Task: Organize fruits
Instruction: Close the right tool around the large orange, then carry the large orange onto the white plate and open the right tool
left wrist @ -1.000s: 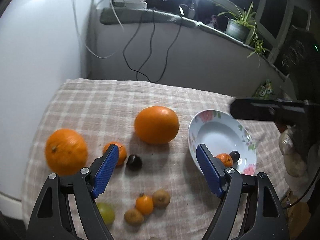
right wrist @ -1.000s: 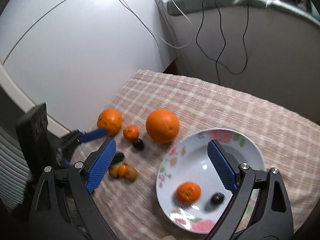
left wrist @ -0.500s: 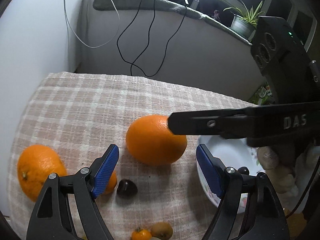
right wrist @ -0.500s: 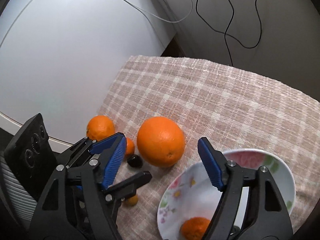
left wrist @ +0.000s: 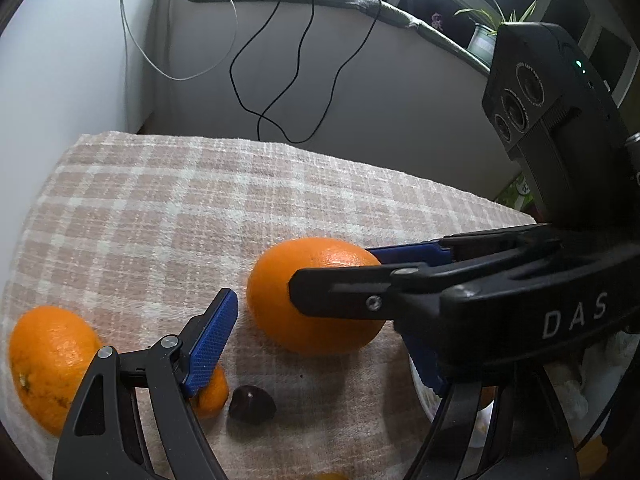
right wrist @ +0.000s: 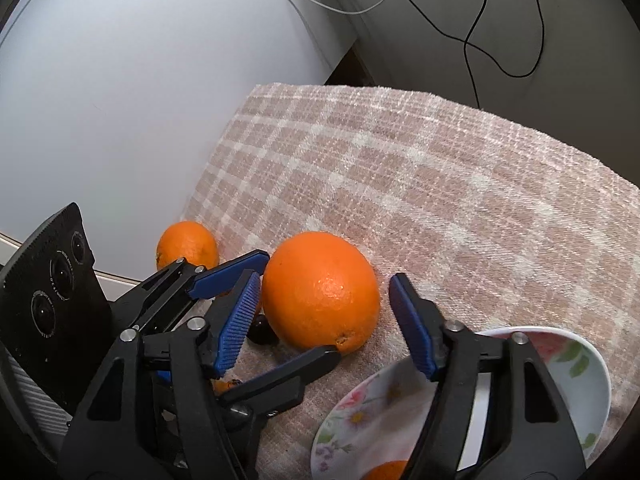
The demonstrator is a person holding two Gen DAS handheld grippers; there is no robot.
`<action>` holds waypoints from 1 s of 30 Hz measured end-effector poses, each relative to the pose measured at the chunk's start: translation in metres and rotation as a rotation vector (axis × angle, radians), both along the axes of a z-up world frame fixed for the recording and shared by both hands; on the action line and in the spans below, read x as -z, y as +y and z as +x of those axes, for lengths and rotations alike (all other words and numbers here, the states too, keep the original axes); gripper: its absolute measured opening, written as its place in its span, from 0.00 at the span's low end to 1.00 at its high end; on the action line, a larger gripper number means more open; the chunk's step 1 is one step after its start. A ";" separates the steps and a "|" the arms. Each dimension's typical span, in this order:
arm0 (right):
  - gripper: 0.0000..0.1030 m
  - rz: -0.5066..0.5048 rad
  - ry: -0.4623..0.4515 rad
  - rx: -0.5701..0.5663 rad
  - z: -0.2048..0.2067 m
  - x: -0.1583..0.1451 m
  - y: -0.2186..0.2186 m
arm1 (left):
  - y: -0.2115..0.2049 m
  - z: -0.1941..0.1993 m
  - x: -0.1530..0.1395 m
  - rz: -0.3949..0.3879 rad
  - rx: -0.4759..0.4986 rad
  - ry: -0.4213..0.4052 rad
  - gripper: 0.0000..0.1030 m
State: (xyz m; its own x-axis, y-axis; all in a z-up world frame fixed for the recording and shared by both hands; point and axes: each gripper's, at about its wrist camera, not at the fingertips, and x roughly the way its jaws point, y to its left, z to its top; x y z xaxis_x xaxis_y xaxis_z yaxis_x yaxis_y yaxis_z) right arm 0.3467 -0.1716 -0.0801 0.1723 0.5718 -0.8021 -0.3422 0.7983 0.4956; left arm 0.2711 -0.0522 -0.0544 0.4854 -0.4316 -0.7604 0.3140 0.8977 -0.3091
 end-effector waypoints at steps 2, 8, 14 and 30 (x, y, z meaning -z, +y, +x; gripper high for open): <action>0.64 0.006 0.006 -0.003 0.001 0.002 0.001 | -0.002 0.001 0.002 0.005 0.008 0.002 0.75; 0.63 0.013 0.004 0.007 0.000 0.001 0.001 | -0.001 -0.001 0.004 0.006 0.008 -0.004 0.75; 0.63 0.022 0.006 0.025 -0.001 -0.001 -0.002 | -0.004 -0.001 0.003 0.003 -0.003 -0.007 0.75; 0.63 0.043 -0.053 0.039 -0.022 -0.037 -0.017 | -0.014 -0.019 -0.031 0.011 0.008 -0.074 0.74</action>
